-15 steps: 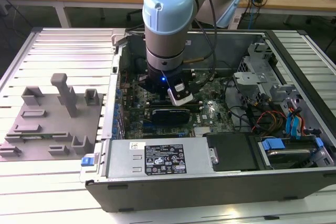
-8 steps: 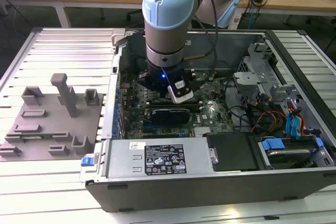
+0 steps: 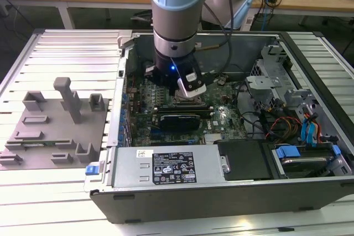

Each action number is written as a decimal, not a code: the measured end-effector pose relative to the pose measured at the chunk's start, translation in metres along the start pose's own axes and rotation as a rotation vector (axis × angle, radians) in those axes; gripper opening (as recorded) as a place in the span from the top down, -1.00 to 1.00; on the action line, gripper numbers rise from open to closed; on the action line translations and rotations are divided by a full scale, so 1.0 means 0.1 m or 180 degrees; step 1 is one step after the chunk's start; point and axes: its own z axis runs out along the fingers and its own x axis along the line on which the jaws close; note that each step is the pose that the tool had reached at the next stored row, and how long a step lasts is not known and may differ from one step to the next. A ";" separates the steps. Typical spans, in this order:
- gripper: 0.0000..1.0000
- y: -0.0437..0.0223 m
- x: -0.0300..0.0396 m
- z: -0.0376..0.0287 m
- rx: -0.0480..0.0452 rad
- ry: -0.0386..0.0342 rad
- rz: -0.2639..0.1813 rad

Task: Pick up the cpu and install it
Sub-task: 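Install the second cpu locking lever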

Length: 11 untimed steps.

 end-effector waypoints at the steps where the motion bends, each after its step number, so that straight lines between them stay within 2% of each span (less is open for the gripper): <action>1: 0.79 0.012 0.000 -0.055 0.0004 -0.0001 0.0003; 3: 0.79 0.034 -0.001 -0.149 0.0015 -0.0003 0.0007; 5: 0.79 0.046 -0.003 -0.201 0.0038 -0.0007 0.0011; 7: 0.79 0.050 -0.025 -0.204 0.0060 -0.0013 0.0029; 11: 0.79 0.066 -0.182 -0.200 0.0086 -0.0024 0.0074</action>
